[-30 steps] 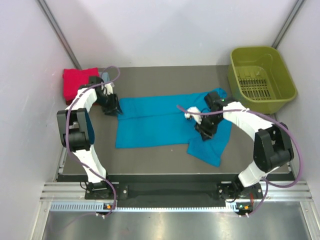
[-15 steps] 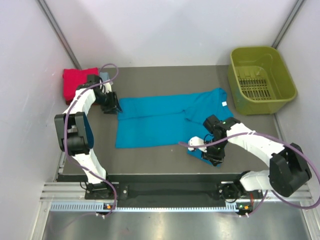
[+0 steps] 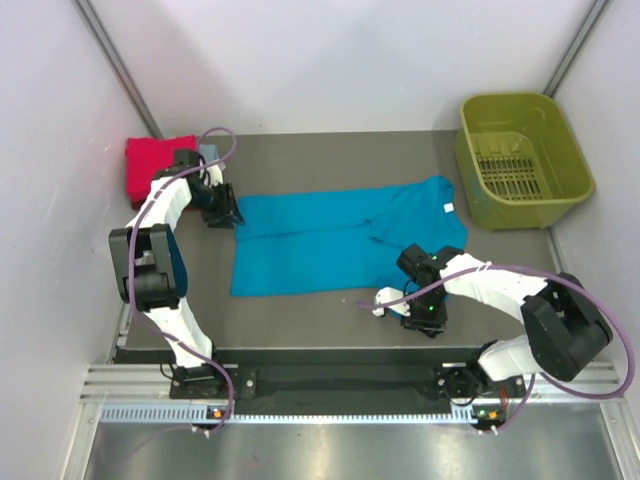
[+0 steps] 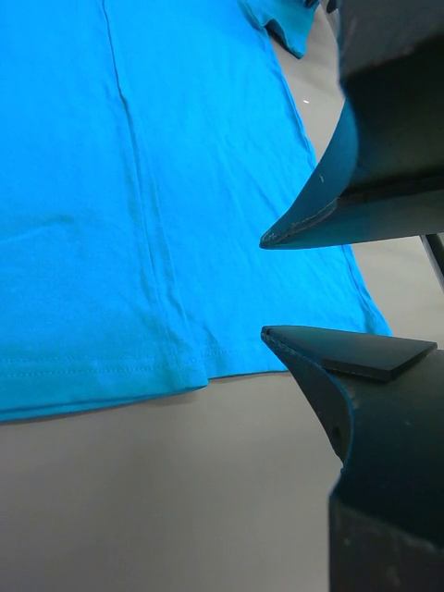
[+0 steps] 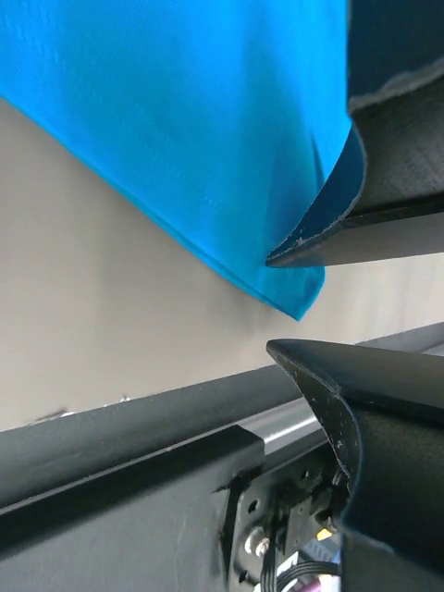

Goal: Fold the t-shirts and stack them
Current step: Fold the tshirt

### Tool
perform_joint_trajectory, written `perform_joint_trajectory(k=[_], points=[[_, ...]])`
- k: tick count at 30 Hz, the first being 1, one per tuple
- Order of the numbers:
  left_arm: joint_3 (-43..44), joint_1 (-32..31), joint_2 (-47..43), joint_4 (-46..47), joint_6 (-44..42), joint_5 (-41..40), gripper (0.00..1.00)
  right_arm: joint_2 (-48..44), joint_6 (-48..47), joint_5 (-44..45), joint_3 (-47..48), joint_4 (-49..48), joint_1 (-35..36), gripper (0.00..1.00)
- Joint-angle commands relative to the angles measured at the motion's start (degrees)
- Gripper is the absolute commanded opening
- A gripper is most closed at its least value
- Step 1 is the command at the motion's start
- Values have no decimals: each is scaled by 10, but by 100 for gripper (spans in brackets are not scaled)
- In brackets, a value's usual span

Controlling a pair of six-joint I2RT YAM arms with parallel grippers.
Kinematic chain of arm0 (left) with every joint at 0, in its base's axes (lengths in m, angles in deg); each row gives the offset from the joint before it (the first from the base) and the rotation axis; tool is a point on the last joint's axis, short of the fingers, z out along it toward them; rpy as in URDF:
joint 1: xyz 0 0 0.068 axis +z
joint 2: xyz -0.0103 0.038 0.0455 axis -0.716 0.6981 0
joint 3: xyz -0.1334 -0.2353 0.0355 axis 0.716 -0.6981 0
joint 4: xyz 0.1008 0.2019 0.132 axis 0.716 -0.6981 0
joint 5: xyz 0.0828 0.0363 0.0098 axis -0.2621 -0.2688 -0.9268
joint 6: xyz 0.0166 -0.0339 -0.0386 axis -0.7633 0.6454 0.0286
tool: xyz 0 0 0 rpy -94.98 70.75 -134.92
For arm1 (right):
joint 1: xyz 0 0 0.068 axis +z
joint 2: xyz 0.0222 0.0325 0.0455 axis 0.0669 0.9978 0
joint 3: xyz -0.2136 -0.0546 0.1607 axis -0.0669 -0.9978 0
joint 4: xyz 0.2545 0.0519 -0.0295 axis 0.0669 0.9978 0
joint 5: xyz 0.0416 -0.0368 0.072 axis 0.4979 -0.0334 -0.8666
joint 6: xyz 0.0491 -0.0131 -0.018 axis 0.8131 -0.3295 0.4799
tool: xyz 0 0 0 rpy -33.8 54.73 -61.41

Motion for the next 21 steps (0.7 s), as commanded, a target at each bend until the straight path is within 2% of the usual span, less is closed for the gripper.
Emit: perform_joint_trajectory(k=[1, 6, 9, 10, 13, 21], points=[[-3, 3, -34, 18, 6, -3, 44, 7, -8, 15, -17, -28, 14, 37], [-13, 3, -37, 17, 8, -5, 43, 2, -3, 39, -41, -45, 28, 38], [-20, 3, -37, 17, 13, -6, 44, 6, 7, 65, -54, -76, 33, 31], [-22, 3, -38, 17, 13, -5, 44, 6, 8, 72, -57, -82, 32, 21], [-39, 3, -40, 17, 23, -12, 43, 4, 5, 93, -58, -96, 33, 1], [-163, 11, -87, 2, 80, -18, 44, -13, 15, 114, 3, -64, 32, 0]])
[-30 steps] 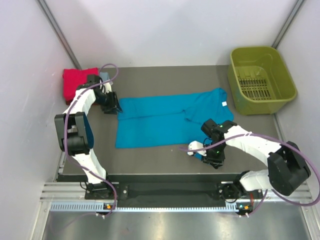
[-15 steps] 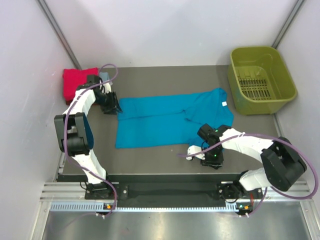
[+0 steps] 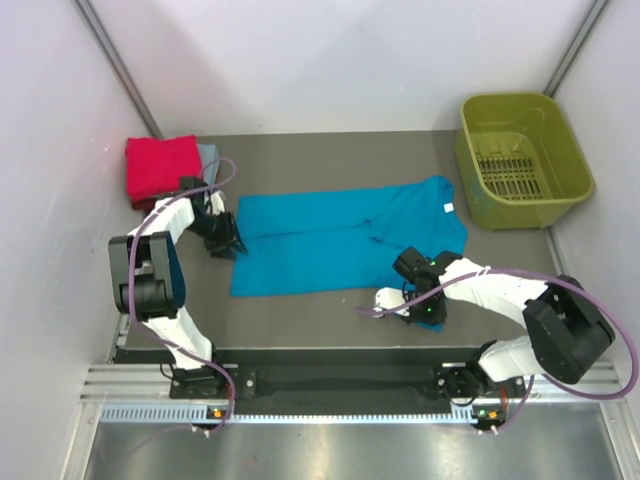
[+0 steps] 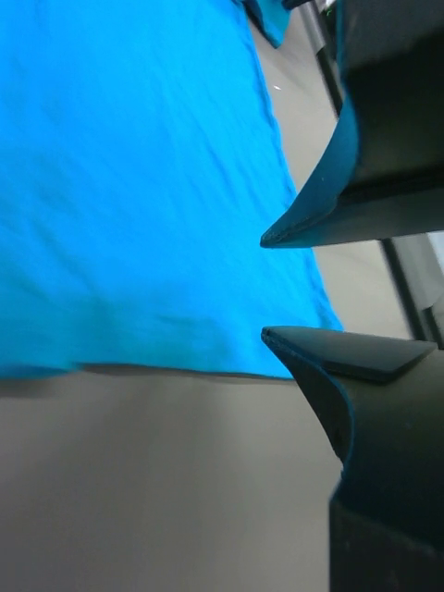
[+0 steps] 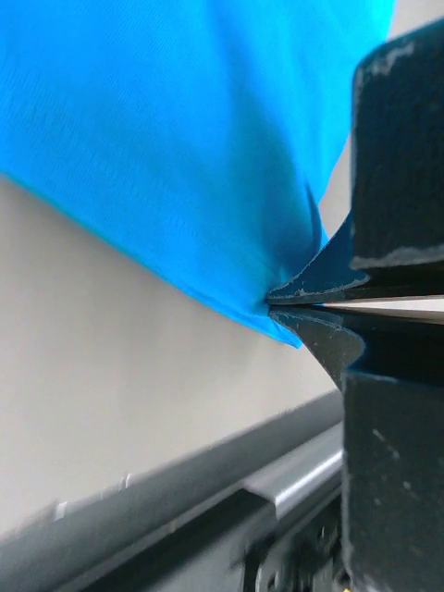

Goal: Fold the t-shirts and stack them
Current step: Fold the tshirt

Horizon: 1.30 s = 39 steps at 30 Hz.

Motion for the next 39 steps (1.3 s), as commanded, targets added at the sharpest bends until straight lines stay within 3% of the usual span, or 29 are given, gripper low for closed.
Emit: perform_joint_trajectory(k=[1, 5, 17, 31, 36, 38, 39], points=[[-45, 11, -52, -10, 38, 5, 46, -7, -2, 38, 30, -9, 5, 0], [-96, 36, -94, -15, 64, 6, 54, -13, -2, 44, 33, -3, 5, 0], [-189, 53, -144, -57, 54, -18, 54, -6, 8, 37, 35, -9, 5, 0], [-171, 54, -59, -23, 71, -50, 48, -4, 9, 39, 40, -21, 5, 0], [-163, 53, -42, -12, 73, -51, 28, -6, 12, 38, 37, -27, 5, 0], [-165, 54, -42, -5, 74, -46, 14, -8, 15, 39, 39, -26, 5, 0], [-165, 53, -44, -3, 75, -41, 2, -11, 16, 39, 41, -25, 4, 0]])
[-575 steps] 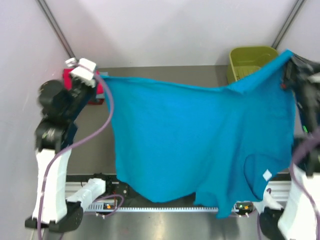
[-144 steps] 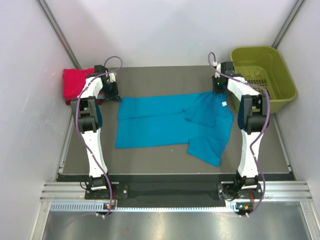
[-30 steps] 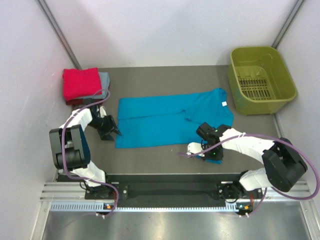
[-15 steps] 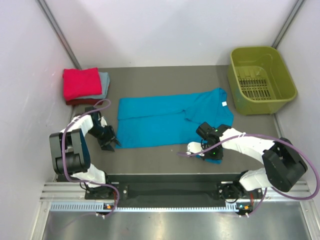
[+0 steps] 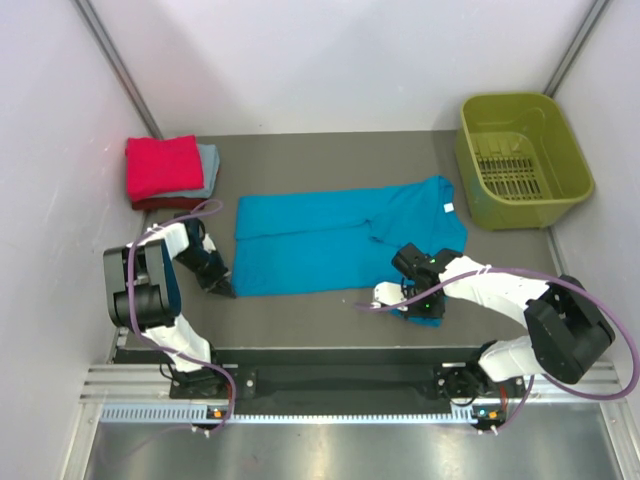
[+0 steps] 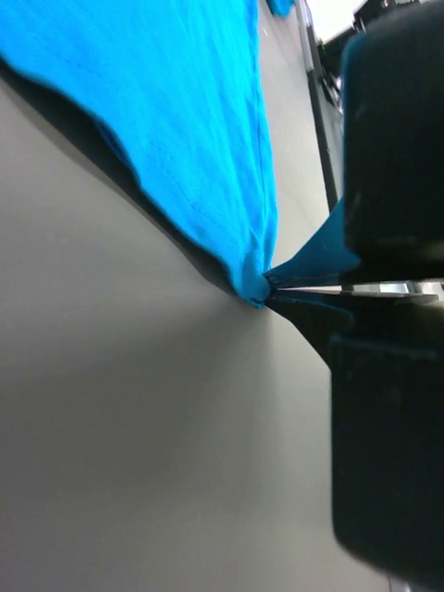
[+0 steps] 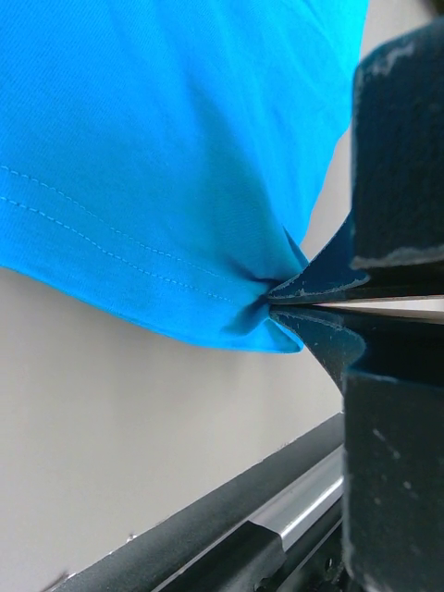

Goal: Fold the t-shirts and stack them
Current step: Fold the tshirt

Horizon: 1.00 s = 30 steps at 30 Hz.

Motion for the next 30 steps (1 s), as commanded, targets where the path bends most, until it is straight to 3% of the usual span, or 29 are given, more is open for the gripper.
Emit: perform_joint_trajectory(k=[1, 13, 30], points=[[10, 3, -2, 28, 0, 1, 0, -13, 9, 3, 25, -13, 2, 0], [47, 1, -84, -20, -45, 70, 0, -59, 6, 9, 55, 29, -64, 0], [197, -11, -29, -33, -70, 92, 0, -28, -13, 51, 195, -4, -146, 0]])
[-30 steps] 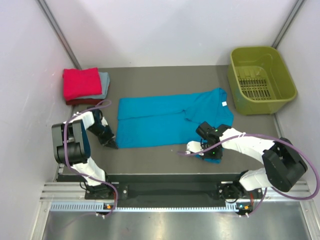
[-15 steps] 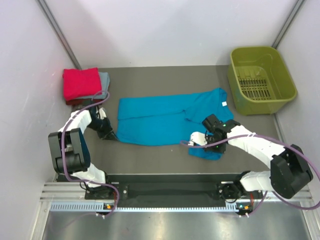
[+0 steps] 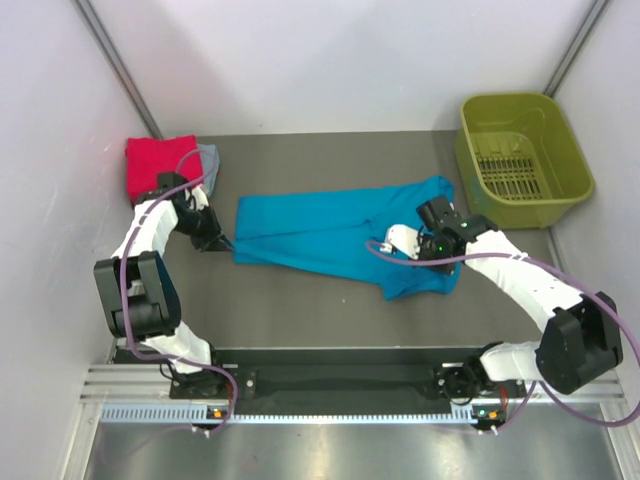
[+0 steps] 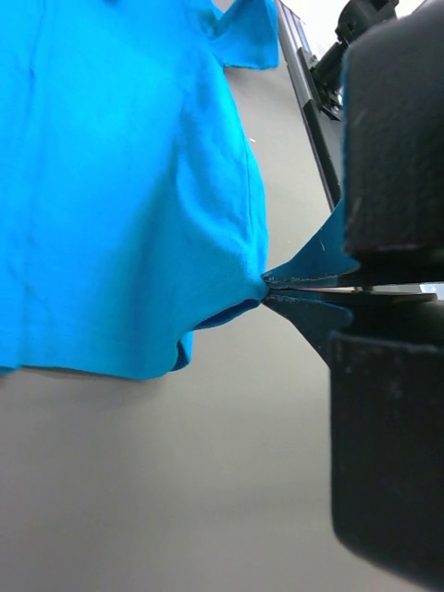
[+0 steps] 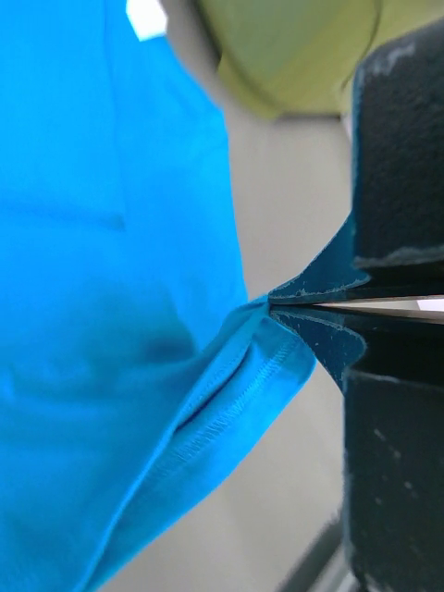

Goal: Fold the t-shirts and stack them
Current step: Fold the tshirt

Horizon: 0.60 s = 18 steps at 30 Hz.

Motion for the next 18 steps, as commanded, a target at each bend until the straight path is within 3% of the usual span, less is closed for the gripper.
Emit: perform_joint_trajectory(k=[1, 18], points=[[48, -4, 19, -6, -14, 17, 0, 11, -8, 14, 52, -36, -20, 0], [219, -61, 150, -6, -44, 24, 0, 184, -1, 57, 248, -147, -79, 0]])
